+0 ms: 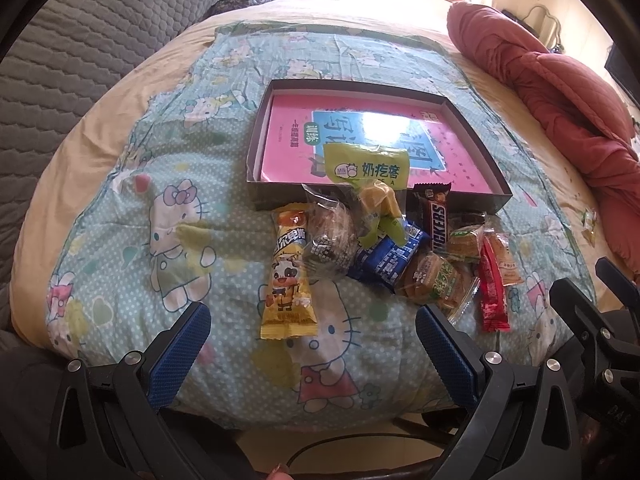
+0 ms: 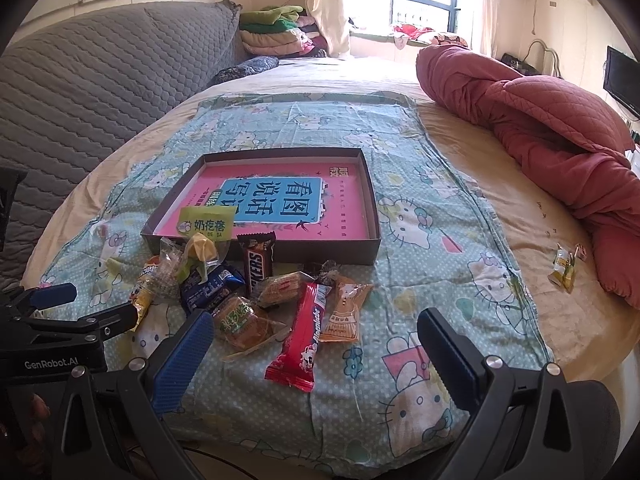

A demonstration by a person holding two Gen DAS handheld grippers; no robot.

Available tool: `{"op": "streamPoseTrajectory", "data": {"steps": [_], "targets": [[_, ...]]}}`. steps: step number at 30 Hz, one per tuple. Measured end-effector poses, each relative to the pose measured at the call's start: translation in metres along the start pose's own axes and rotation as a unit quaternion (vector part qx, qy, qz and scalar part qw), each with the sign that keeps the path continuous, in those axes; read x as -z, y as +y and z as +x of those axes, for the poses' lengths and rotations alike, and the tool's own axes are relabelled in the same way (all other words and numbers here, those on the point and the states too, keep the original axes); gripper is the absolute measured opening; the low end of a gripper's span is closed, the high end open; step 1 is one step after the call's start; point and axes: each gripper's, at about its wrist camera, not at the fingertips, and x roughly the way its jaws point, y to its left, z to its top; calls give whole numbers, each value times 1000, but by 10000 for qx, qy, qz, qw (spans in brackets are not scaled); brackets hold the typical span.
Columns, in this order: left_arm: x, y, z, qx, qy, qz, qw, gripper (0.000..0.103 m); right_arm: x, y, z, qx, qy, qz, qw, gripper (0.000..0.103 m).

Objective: Organize snacks
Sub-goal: 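Move both tools toward the snack pile in front of the tray, then grasp the yellow cow-print snack bar with left tool while right tool grasps the tan packet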

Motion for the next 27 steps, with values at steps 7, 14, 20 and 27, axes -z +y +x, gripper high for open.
{"op": "streamPoseTrajectory", "data": {"steps": [7, 14, 20, 27], "targets": [[-3, 12, 6, 35, 104, -181, 9998, 103, -1, -6, 4, -88, 33, 88, 9999, 102], [-6, 33, 24, -40, 386, -460, 9982, 103, -2, -24, 15, -134, 152, 379, 9991, 102], [-11, 50, 40, -87, 514, -536, 9972, 103, -2, -39, 25, -116, 242, 594, 9979, 102], [-16, 53, 61, 53, 695, -415, 9967, 103, -3, -49, 37, -118, 338, 700, 9969, 102]]}}
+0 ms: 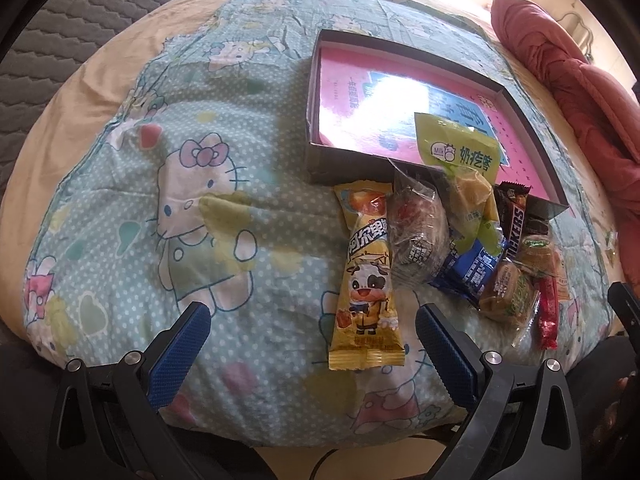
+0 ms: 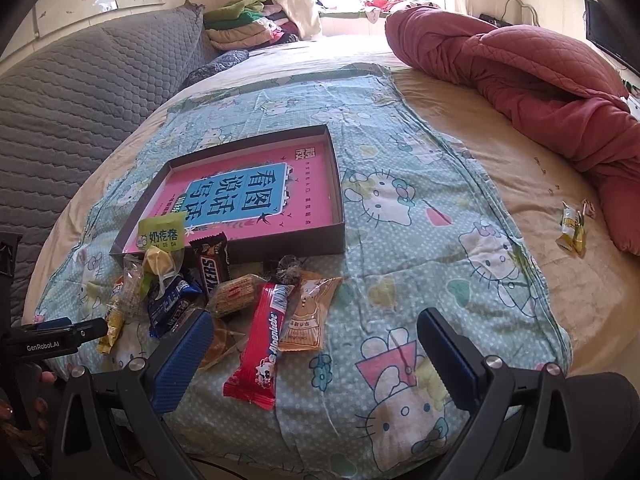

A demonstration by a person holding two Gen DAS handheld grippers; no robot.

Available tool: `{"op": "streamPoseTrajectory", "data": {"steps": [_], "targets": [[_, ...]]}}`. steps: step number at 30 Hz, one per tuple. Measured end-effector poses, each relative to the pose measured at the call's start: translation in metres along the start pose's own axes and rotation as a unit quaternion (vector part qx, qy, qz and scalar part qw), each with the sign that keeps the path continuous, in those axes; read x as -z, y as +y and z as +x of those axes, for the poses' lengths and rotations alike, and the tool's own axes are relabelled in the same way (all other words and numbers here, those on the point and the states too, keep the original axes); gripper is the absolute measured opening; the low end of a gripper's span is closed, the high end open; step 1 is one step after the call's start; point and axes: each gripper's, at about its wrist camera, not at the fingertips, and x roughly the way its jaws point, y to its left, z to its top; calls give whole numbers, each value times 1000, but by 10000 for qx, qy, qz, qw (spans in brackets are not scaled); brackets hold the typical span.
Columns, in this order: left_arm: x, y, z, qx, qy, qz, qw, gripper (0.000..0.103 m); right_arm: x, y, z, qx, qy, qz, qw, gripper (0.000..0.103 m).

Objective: Organize snacks
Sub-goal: 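Grasp the yellow cow-print snack bar with left tool while right tool grasps the tan packet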

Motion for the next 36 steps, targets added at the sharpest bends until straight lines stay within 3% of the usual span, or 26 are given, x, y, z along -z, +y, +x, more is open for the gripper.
{"op": "streamPoseTrajectory", "data": {"steps": [7, 14, 17, 19, 21, 24, 36], "targets": [[-3, -9, 13, -299, 14, 390, 9988, 101, -3, -14, 15, 75, 165, 162, 9997, 102], [-8, 5, 22, -499, 60, 356, 9981, 95, -2, -19, 37, 184, 519, 178, 9983, 100], [-12, 13, 24, -403, 51, 218, 9989, 93, -1, -11, 49, 238, 671, -6, 9975, 90], [-15, 17, 24, -311, 30, 188, 9993, 78, 0, -6, 57, 305, 746, -148, 9966, 83], [-18, 18, 25, -263, 4, 211, 9994, 77, 0, -1, 66, 317, 821, -266, 9958, 68], [-23, 16, 26, -187, -46, 291, 9994, 77, 2, 4, 78, 280, 963, -372, 9943, 58], [-39, 1, 31, 292, -24, 885, 9956, 52, 3, 5, 89, 112, 1020, -394, 9939, 39]]}}
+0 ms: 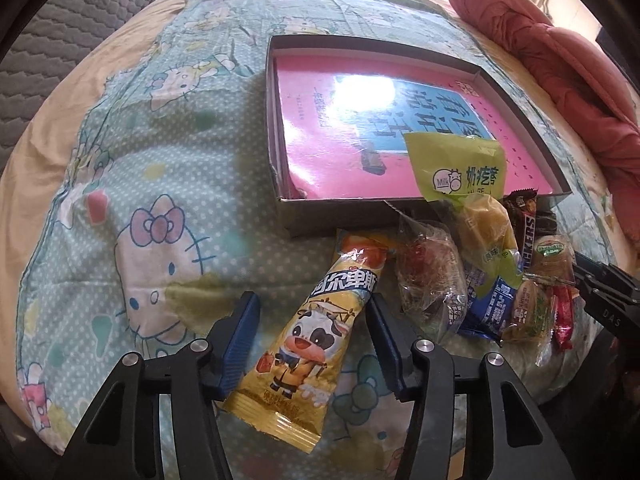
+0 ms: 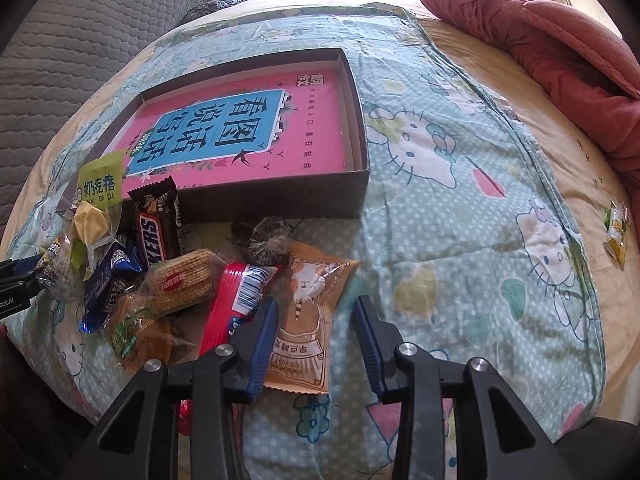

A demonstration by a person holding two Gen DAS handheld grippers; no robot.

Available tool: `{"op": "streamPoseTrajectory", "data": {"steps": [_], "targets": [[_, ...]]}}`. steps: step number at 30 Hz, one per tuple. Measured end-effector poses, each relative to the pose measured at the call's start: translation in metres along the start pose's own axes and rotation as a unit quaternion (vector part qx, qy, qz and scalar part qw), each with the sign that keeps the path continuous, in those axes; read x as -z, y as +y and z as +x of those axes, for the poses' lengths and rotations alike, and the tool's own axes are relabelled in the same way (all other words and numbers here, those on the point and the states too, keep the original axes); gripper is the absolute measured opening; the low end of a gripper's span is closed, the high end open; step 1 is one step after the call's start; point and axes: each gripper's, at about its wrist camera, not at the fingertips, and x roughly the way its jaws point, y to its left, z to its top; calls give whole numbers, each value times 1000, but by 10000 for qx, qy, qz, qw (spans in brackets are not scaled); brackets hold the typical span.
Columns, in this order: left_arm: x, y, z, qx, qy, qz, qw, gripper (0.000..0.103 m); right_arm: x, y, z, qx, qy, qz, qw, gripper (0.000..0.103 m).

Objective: Organize snacks
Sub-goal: 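Grasp the yellow cow-print snack bar with left tool while right tool grasps the tan packet, then lift both held snacks and carry them over the pink book tray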

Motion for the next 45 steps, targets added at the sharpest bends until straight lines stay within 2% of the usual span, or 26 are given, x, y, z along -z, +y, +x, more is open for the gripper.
{"op": "streamPoseTrajectory", "data": {"steps": [1, 7, 10, 17, 22, 31, 33, 36, 39, 45], "targets": [[0, 0, 1, 71, 23, -6, 10000, 45, -1, -1, 0, -13, 9, 13, 10000, 37], [3, -3, 5, 377, 76, -64, 9992, 23, -3, -8, -1, -202, 41, 166, 9996, 28], [4, -7, 3, 368, 137, -104, 9992, 19, -4, -13, -2, -307, 68, 284, 9991, 26], [6, -3, 0, 594, 130, -309, 9977, 18, -5, -14, -5, -339, 1, 303, 9990, 24], [9, 5, -15, 766, -24, -465, 9960, 18, -3, -14, -10, -335, -85, 262, 9991, 23], [13, 17, -40, 766, -307, -625, 9946, 18, -2, -19, -30, -357, -421, 356, 9978, 20], [13, 19, -44, 755, -359, -654, 9944, 18, -3, -21, -32, -391, -446, 406, 9974, 16], [11, 22, -49, 786, -431, -707, 9935, 18, -5, -24, -35, -445, -462, 492, 9967, 15], [7, 23, -52, 783, -505, -728, 9930, 18, -5, -24, -35, -460, -439, 494, 9968, 15], [0, 22, -58, 742, -665, -719, 9924, 18, -2, -17, -20, -357, -105, 306, 9988, 15]]}}
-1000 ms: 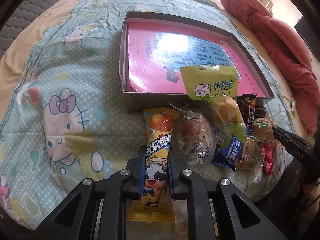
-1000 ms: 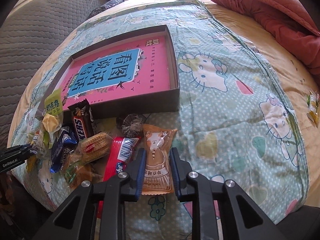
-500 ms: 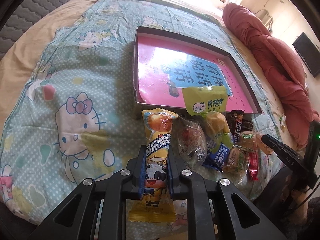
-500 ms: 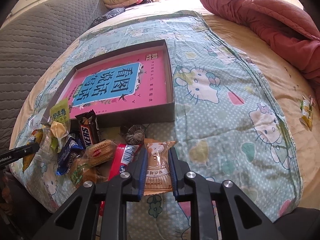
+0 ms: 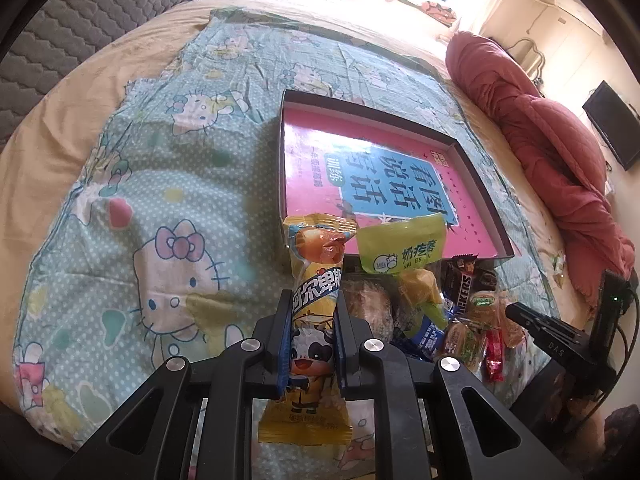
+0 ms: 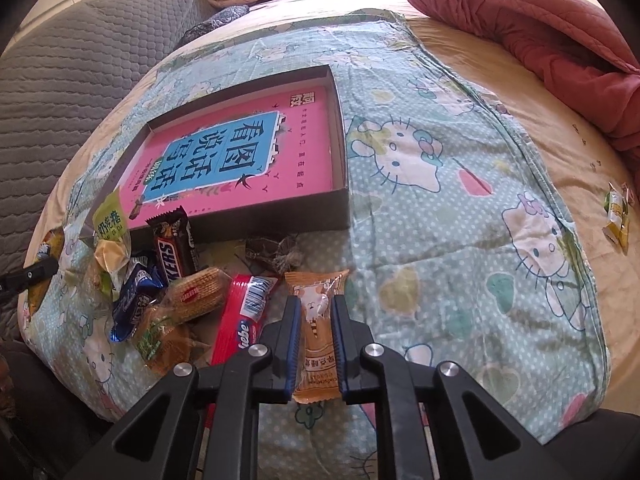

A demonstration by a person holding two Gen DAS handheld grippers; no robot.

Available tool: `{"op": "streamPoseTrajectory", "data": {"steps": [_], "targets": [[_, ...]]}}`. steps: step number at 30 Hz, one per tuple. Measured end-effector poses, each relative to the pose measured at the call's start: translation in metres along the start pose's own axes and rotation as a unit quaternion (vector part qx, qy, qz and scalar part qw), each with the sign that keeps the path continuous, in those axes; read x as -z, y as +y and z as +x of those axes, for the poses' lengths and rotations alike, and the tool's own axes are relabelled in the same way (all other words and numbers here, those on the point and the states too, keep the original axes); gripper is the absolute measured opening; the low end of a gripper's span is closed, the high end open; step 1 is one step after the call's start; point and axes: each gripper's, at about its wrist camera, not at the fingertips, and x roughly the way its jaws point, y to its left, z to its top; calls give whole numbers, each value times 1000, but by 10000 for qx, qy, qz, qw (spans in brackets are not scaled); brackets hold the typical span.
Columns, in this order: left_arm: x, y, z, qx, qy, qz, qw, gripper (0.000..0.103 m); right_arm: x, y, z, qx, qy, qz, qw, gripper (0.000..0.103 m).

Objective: Organize snacks
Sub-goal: 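Lift both held snacks and carry them over the pink book tray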

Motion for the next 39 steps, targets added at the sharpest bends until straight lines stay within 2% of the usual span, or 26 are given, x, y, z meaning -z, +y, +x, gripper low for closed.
{"op": "streamPoseTrajectory", "data": {"steps": [2, 5, 7, 11, 13, 15, 21, 24, 27, 29, 39], "targets": [[-2, -3, -1, -8, -44, 56, 10000, 17, 1, 2, 1, 69, 10, -52, 10000, 18], [-6, -8, 0, 34, -62, 118, 9999, 17, 3, 3, 8, 109, 156, -93, 9998, 31], [-8, -11, 2, 60, -58, 137, 9999, 17, 4, 4, 17, 186, 308, -124, 9993, 34], [-12, -18, 6, 104, -59, 195, 9997, 17, 4, 3, 24, 195, 395, -70, 9990, 34], [-14, -21, 7, 110, -74, 226, 9997, 17, 4, 0, 21, 152, 329, -1, 9993, 24], [-17, -22, 8, 112, -97, 238, 9996, 17, 2, -5, 17, -60, 249, 134, 9996, 22], [-26, -21, 7, 77, -206, 237, 9995, 17, -12, -9, -22, -660, -592, 360, 9954, 22], [-31, -19, 10, 46, -213, 211, 9995, 17, -25, -6, -31, -874, -849, 351, 9919, 22], [-37, -18, 14, 5, -237, 194, 9995, 17, -38, -2, -31, -938, -957, 266, 9906, 22], [-41, -18, 17, -8, -265, 198, 9995, 17, -47, 0, -31, -838, -1056, 132, 9908, 22], [-56, -20, 41, -180, -203, 282, 9992, 17, -74, 9, -17, -980, -1095, -14, 9891, 22]]}}
